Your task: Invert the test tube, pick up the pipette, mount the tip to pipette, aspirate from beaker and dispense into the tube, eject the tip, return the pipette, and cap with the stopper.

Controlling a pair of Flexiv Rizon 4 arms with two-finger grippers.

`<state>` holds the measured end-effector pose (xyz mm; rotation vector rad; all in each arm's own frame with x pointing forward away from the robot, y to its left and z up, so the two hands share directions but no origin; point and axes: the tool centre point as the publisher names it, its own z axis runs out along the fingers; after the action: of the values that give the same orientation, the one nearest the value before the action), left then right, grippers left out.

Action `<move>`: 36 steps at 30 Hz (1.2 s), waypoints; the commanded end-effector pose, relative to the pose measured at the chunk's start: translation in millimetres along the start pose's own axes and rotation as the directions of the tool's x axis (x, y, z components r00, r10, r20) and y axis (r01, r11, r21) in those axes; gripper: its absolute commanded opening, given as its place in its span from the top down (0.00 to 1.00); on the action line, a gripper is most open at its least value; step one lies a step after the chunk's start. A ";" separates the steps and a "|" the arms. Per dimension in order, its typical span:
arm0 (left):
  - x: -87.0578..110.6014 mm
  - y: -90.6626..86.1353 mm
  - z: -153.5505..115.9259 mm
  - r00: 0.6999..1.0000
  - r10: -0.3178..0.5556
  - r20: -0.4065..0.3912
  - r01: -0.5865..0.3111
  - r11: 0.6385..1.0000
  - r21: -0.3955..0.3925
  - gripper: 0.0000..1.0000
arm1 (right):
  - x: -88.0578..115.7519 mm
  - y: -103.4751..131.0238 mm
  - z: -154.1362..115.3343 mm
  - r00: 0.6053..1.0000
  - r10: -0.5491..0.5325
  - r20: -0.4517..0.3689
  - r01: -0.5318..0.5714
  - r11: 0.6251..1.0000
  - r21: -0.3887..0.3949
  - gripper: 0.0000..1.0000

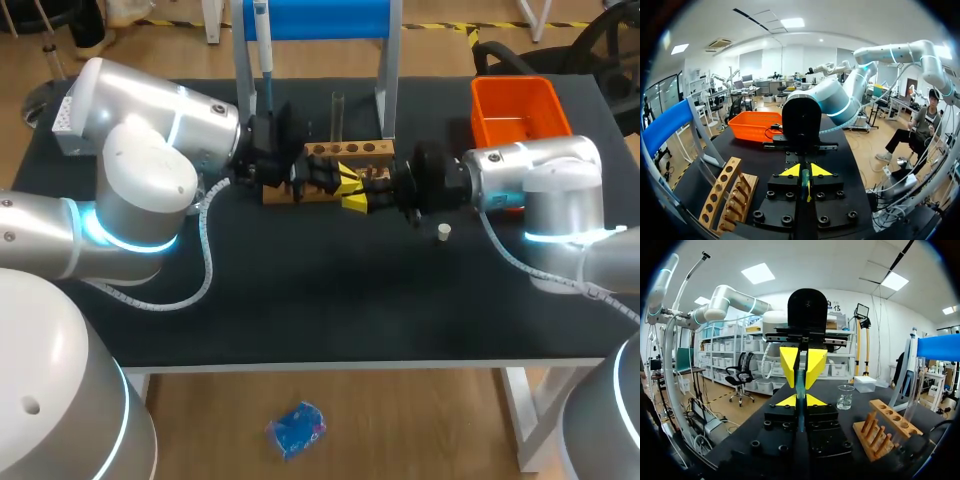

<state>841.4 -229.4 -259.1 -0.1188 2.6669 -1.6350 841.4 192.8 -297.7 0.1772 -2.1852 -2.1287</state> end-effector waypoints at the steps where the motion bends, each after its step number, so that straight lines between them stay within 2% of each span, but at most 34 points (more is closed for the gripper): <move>1: 1.3 -1.2 2.2 1.000 0.016 0.010 -0.016 1.000 0.012 0.00 | -3.7 1.0 0.1 1.000 0.001 0.000 -0.001 1.000 0.002 1.00; 9: -10.0 -18.8 -25.3 0.991 0.074 0.112 -0.076 0.997 0.018 0.00 | -2.2 -2.3 -2.4 1.000 0.005 0.000 -0.005 1.000 0.006 1.00; 15: -22.5 -21.9 -48.5 0.978 0.082 0.190 -0.080 0.997 -0.017 0.00 | 8.5 -3.3 -10.9 1.000 0.016 0.002 -0.016 1.000 -0.006 1.00; 20: -34.9 -14.3 -60.6 0.972 0.061 0.225 -0.056 0.998 -0.029 0.00 | 22.1 0.7 -21.6 1.000 0.013 0.002 -0.013 1.000 -0.002 1.00; 32: -60.1 17.3 -76.2 0.952 -0.038 0.303 0.032 0.999 0.025 0.00 | 50.1 9.6 -60.6 0.999 -0.001 0.032 0.001 1.000 -0.008 1.00; 36: -65.3 26.1 -77.8 0.937 -0.075 0.342 0.065 0.997 0.040 0.00 | 60.0 9.8 -70.9 0.999 -0.002 0.041 0.002 1.000 -0.009 1.00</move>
<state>904.3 -140.5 -241.7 -0.4563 2.4271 -1.4899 803.2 124.9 -291.9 0.1539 -2.1809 -2.1563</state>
